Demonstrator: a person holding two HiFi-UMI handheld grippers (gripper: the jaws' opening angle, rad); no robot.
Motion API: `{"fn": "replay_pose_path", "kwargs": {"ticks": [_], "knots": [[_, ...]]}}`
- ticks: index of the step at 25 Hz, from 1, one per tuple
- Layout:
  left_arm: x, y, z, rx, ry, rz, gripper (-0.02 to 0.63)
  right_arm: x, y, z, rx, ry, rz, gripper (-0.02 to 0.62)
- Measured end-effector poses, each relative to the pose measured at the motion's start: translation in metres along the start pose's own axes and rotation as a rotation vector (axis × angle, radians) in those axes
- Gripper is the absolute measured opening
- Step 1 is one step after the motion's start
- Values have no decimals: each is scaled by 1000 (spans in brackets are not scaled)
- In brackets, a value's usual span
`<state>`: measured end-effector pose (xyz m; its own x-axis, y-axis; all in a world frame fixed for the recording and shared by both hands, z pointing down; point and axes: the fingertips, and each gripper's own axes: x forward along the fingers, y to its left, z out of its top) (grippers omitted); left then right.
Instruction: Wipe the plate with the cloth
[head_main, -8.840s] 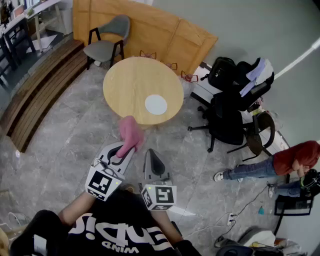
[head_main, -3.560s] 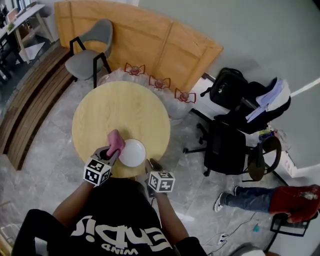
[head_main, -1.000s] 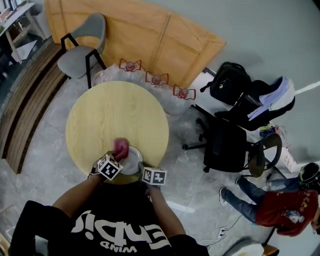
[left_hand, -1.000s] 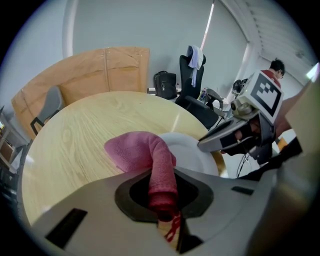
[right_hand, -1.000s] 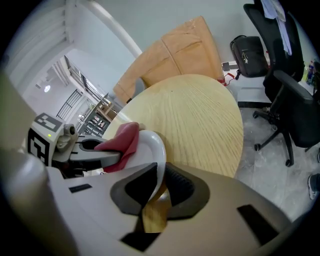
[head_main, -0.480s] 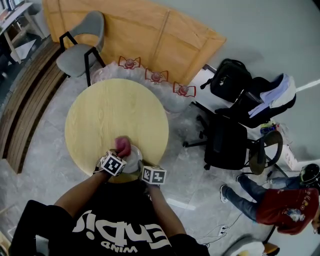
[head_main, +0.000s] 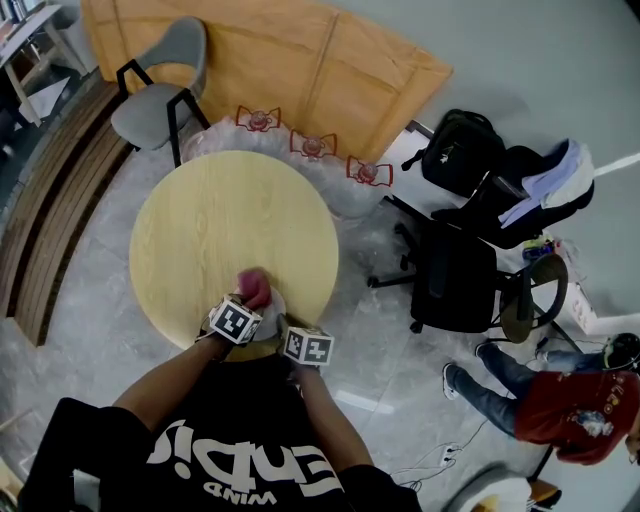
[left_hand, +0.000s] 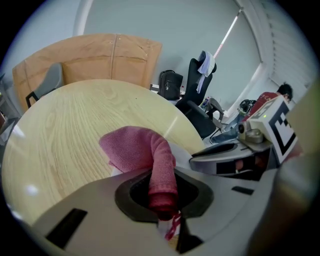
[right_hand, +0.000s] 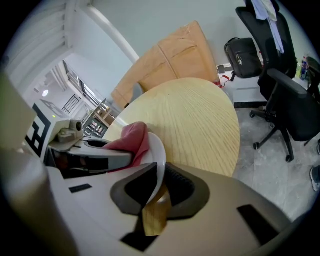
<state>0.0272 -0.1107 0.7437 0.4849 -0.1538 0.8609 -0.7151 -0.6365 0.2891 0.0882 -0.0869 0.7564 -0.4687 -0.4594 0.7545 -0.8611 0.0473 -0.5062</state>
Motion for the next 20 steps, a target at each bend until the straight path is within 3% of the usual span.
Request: {"fn": "replay_pose_path", "kwargs": {"ticks": [7, 12, 20], "knots": [[4, -9, -7, -11, 30, -5, 52, -1, -2, 0, 41, -19, 2, 66], [4, -36, -7, -37, 15, -109, 52, -1, -2, -1, 44, -32, -1, 64], [2, -48, -19, -25, 32, -154, 52, -1, -1, -1, 28, -35, -14, 64]]}}
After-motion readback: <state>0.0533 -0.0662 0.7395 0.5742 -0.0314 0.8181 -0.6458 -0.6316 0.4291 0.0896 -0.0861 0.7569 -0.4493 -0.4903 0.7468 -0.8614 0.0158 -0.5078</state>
